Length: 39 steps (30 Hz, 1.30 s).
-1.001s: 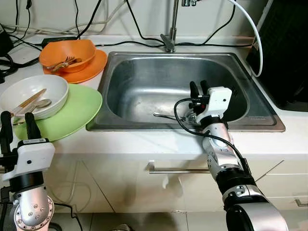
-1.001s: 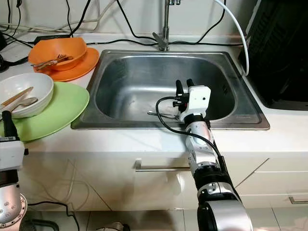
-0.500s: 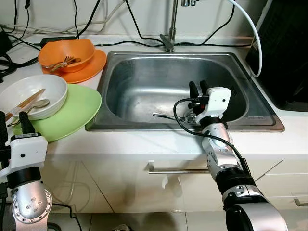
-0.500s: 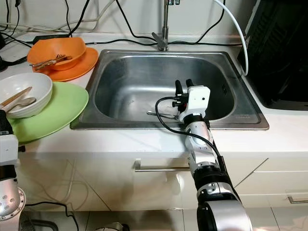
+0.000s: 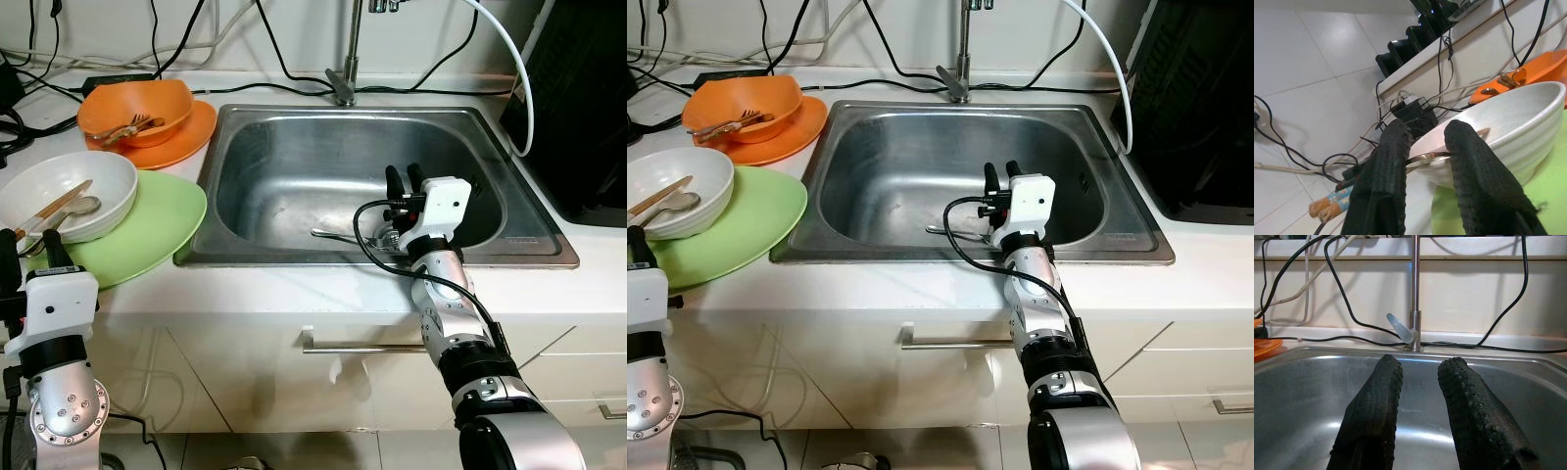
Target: Kitchen organization
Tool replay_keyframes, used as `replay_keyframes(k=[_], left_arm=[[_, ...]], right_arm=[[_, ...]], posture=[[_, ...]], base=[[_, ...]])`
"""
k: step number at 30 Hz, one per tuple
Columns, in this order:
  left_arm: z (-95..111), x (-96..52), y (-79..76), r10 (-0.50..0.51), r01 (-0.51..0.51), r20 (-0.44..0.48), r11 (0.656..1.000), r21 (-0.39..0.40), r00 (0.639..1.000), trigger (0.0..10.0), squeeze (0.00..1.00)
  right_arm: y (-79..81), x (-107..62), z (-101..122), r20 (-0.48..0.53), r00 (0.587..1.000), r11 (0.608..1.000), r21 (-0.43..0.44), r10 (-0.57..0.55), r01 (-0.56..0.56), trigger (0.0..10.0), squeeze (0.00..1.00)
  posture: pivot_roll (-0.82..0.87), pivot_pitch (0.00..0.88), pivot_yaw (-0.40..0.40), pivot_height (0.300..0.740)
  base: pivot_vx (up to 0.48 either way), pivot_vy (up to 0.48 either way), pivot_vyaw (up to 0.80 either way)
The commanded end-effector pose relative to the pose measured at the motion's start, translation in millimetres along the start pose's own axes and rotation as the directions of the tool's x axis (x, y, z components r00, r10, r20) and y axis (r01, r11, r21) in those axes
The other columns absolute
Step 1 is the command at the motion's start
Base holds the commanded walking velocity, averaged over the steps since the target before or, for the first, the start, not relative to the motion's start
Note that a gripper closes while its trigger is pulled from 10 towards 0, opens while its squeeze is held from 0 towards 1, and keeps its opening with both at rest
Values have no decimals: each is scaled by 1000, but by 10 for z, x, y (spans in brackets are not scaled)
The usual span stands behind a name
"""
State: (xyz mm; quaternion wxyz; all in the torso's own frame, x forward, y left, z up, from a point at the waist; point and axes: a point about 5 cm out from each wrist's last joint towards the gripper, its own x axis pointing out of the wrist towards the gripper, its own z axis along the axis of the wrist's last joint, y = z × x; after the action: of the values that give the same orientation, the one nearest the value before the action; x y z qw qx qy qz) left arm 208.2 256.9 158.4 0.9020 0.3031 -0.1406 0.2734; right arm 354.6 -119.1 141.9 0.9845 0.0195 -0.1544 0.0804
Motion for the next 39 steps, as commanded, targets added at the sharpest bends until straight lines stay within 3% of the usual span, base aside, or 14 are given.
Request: replay_keyframes(k=[1, 11, 17, 18, 19, 20, 22, 23, 26, 29, 39], left_arm=[[-7, 5, -32, -21, 21, -4, 1000, -3, 1000, 0, 0], [67, 54, -55, -26, 26, 29, 999, -32, 999, 0, 0], [155, 145, -115, -54, 57, 34, 992, -116, 998, 0, 0], [201, 183, -158, -88, 93, 39, 984, -153, 995, 6471, 0], [235, 208, -189, -113, 119, 46, 977, -176, 993, 6471, 0], [366, 250, -291, -192, 209, 94, 952, -225, 977, 10000, 0], [421, 259, -332, -223, 245, 116, 939, -241, 968, 10000, 0], [521, 266, -400, -272, 306, 156, 916, -261, 949, 10000, 0], [571, 271, -428, -289, 328, 173, 902, -281, 942, 10000, 0], [798, 346, -457, -311, 382, 252, 867, -321, 917, 10000, 0], [953, 451, -407, -307, 399, 302, 862, -312, 902, 10000, 0]], right_arm=[[-13, -98, -163, -76, 997, 1000, 22, -20, 21, 10000, 0], [-13, -94, -160, -75, 997, 999, 22, -23, 24, 10000, 0], [-15, -88, -156, -74, 997, 999, 21, -25, 26, 10000, 0], [-19, -88, -156, -74, 997, 999, 20, -26, 27, 10000, 0], [-21, -87, -156, -74, 997, 999, 19, -26, 28, 10000, 0], [-27, -86, -154, -74, 997, 999, 18, -27, 29, 10000, 0], [-27, -86, -154, -74, 997, 999, 18, -28, 29, 10000, 0], [-28, -86, -153, -73, 997, 999, 18, -28, 29, 10000, 0], [-28, -86, -153, -73, 997, 999, 19, -28, 30, 10000, 0], [-28, -89, -155, -73, 997, 999, 18, -30, 31, 10000, 0], [-32, -90, -159, -75, 996, 999, 18, -37, 38, 10000, 0]], posture=[[281, 65, 38, 740], [282, 60, 39, 740], [280, 57, 39, 740], [280, 55, 38, 740], [280, 55, 38, 740], [279, 54, 39, 740], [280, 54, 39, 740], [277, 53, 40, 740], [277, 53, 40, 740], [276, 52, 40, 740], [275, 49, 42, 740]], base=[[0, 0, 0], [0, 0, 0], [0, 0, 0], [0, 0, 0], [0, 0, 0], [0, 0, 0], [0, 0, 0], [0, 0, 0], [0, 0, 0], [0, 0, 0], [0, 0, 0]])
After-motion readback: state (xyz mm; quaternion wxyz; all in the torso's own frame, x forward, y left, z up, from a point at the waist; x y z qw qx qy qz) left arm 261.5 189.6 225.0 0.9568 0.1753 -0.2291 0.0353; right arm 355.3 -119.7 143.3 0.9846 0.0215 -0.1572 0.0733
